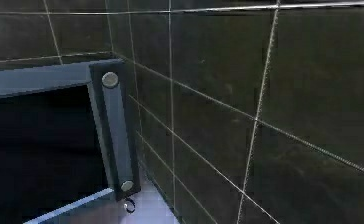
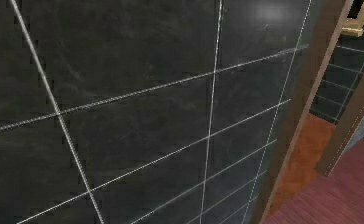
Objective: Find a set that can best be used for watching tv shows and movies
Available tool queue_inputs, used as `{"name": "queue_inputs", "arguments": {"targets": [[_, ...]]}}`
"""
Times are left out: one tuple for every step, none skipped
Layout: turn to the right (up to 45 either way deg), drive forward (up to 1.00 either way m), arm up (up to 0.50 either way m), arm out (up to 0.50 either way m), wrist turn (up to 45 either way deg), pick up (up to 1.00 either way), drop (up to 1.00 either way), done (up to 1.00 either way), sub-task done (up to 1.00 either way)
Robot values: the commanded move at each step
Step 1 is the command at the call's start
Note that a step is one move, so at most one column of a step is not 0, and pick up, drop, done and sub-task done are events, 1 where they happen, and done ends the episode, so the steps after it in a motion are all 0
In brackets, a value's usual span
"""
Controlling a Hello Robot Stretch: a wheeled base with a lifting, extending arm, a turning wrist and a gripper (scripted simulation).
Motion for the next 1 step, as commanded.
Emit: {"name": "queue_inputs", "arguments": {"targets": [[0.0, 0.05, 0.0, 0.0, 0.0, 0.0, 0.0, 0.0, 0.0]]}}
